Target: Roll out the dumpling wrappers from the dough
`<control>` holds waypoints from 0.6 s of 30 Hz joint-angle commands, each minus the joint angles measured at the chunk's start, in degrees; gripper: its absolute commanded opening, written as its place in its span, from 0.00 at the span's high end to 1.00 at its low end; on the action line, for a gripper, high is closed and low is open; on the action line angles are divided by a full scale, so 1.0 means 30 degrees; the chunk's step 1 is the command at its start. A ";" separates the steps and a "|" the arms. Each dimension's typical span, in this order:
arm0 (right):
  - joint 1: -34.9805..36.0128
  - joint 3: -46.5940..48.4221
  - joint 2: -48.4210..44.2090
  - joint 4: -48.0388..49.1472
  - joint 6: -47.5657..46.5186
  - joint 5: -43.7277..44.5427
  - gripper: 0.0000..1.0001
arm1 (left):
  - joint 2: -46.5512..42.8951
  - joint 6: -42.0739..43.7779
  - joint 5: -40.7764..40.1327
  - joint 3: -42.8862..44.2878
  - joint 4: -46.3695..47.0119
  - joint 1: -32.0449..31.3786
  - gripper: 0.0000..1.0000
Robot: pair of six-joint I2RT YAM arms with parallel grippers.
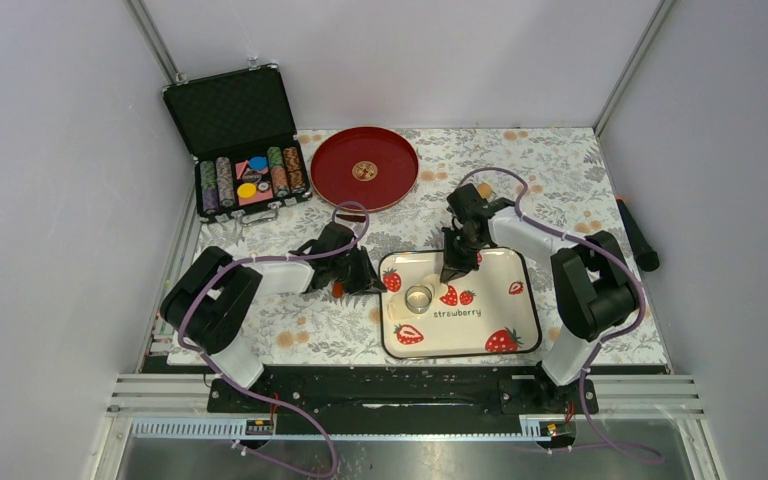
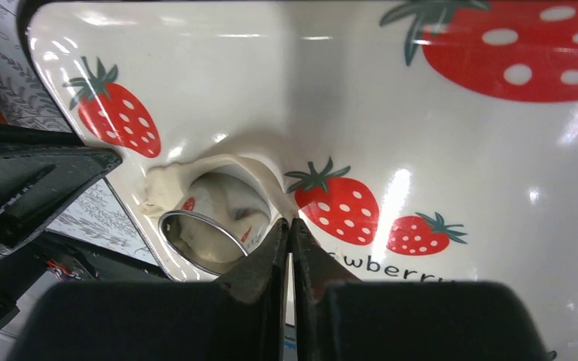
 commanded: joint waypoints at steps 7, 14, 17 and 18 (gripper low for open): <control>-0.0251 0.1198 -0.0078 -0.1292 -0.0693 0.0490 0.53 | 0.1211 0.1055 -0.1390 -0.0731 -0.1763 -0.0238 1.00; -0.1152 -0.0401 -0.1006 -0.0892 0.0213 -0.0058 0.32 | 0.1200 0.1059 -0.1368 -0.0772 -0.1711 -0.0253 0.99; -0.1424 -0.1195 -0.1178 -0.0590 0.0756 -0.0800 0.28 | 0.1231 0.1063 -0.1343 -0.0783 -0.1678 -0.0245 0.99; -0.1494 -0.1563 -0.1209 -0.0285 0.1075 -0.1234 0.27 | 0.1241 0.1055 -0.1319 -0.0769 -0.1675 -0.0252 0.99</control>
